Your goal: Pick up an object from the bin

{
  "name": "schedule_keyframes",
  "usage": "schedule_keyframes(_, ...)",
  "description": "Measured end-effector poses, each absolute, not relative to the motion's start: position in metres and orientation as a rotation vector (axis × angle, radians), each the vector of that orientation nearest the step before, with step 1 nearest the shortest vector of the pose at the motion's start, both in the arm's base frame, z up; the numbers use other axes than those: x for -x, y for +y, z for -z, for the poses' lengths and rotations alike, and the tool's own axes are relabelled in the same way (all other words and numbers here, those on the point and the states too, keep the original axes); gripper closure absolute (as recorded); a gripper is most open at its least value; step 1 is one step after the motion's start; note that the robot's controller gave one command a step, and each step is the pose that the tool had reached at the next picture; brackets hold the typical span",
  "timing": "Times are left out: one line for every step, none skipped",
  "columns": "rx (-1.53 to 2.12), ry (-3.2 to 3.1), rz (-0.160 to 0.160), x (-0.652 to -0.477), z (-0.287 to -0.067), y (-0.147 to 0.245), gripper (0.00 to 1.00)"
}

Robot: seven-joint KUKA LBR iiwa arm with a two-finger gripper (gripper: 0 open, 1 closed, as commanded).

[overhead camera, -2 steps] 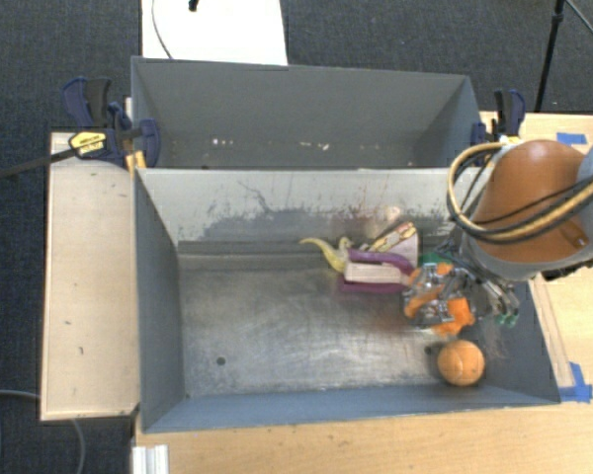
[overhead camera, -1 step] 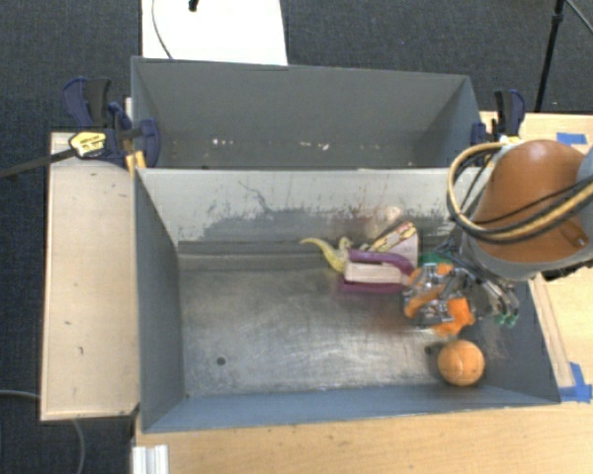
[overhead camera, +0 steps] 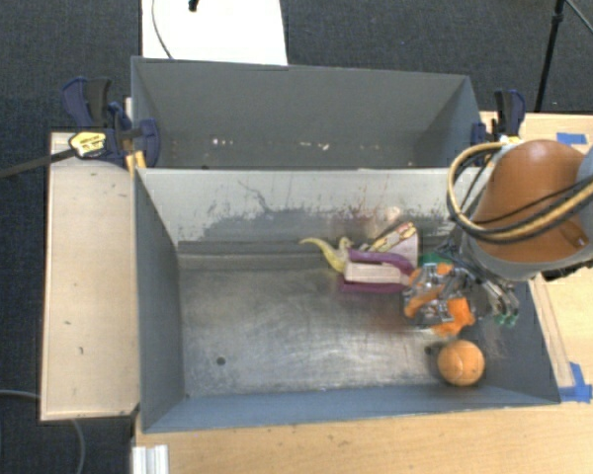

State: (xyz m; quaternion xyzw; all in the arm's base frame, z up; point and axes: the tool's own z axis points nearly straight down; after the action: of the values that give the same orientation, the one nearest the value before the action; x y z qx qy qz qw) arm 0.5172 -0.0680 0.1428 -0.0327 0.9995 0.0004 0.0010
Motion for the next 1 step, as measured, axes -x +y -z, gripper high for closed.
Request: schedule_keyframes(0.104,3.138,-0.001,-0.5172,-0.1428,-0.068,1.0)
